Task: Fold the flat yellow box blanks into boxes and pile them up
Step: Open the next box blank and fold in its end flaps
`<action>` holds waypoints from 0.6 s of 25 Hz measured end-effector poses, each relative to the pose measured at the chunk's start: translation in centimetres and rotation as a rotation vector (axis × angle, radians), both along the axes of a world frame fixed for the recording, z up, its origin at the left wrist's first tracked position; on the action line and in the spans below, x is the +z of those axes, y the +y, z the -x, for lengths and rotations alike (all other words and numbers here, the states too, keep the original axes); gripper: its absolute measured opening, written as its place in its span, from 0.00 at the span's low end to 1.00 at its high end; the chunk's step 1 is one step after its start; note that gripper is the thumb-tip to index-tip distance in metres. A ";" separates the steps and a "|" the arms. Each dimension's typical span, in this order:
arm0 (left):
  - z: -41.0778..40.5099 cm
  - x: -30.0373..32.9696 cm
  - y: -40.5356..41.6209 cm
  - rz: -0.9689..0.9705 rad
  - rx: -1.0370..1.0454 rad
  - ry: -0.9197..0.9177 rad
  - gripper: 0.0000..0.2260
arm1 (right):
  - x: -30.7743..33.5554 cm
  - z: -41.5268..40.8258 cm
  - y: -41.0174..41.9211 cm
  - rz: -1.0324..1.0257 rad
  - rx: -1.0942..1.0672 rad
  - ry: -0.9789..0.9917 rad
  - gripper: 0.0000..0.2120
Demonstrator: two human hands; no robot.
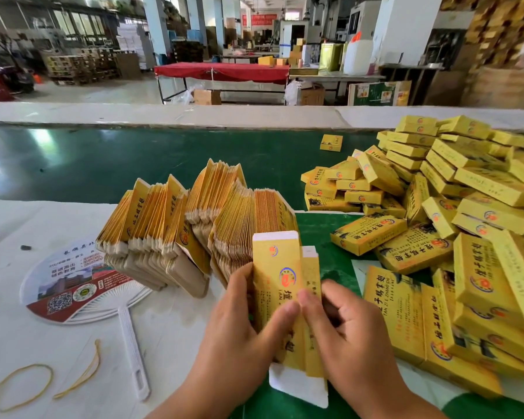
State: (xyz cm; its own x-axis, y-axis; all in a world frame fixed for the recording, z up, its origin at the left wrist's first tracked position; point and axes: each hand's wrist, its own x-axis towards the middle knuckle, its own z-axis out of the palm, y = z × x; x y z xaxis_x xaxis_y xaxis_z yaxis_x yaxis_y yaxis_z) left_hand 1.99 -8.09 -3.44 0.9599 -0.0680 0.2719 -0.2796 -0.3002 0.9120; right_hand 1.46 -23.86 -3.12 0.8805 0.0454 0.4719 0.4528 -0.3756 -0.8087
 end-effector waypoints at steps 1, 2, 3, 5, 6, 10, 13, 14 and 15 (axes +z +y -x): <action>0.2 0.1 -0.2 0.003 -0.063 -0.013 0.29 | 0.0 0.1 0.1 -0.002 0.029 -0.016 0.12; 0.4 0.2 -0.3 0.029 -0.123 -0.013 0.32 | 0.1 0.3 0.1 0.006 0.072 -0.033 0.11; 0.5 0.4 -0.4 0.079 -0.175 -0.004 0.35 | 0.2 0.4 0.1 0.023 0.113 -0.056 0.14; 0.6 1.0 0.2 0.227 -0.289 0.080 0.35 | 0.1 0.6 0.2 0.063 0.155 -0.110 0.21; 0.6 1.3 0.6 0.340 -0.350 0.162 0.32 | 0.1 0.7 0.1 0.055 0.150 -0.133 0.23; 0.1 1.8 1.1 0.836 -0.605 0.603 0.25 | 0.2 0.0 -0.4 -0.145 0.008 -0.002 0.21; 0.2 3.2 1.4 1.027 -0.655 0.546 0.25 | 0.0 -0.3 -0.7 -0.223 0.051 0.118 0.23; -0.2 2.5 1.3 1.020 -0.694 0.569 0.27 | 0.1 -0.2 -0.6 -0.268 0.119 0.127 0.21; -0.7 2.0 1.5 0.930 -0.615 0.638 0.28 | 0.1 -0.2 -0.6 -0.291 0.167 0.113 0.19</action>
